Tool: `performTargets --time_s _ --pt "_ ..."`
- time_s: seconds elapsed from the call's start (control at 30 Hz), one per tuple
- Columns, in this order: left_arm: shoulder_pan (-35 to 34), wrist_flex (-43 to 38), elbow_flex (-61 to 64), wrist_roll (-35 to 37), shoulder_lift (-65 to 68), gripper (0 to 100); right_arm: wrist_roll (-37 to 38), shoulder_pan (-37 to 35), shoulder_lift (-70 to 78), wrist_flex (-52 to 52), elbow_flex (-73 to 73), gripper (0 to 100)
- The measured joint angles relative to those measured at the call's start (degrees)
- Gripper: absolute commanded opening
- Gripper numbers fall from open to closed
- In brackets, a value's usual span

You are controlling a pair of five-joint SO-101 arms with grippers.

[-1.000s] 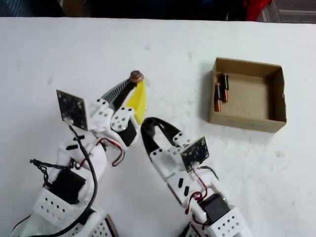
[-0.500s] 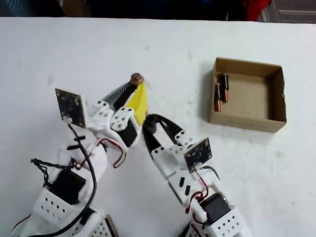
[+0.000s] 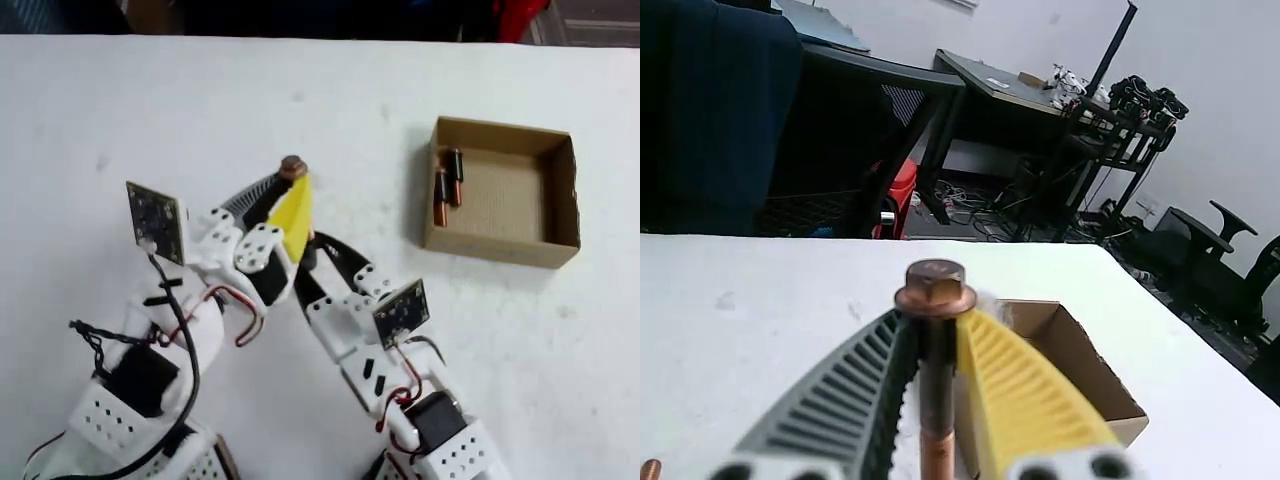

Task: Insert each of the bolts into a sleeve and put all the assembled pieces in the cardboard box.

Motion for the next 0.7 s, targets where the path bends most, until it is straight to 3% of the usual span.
performTargets --time_s 0.7 --pt "0.0 0.0 2.99 -0.09 -0.09 2 0.0 0.0 0.09 0.0 0.0 1.7"
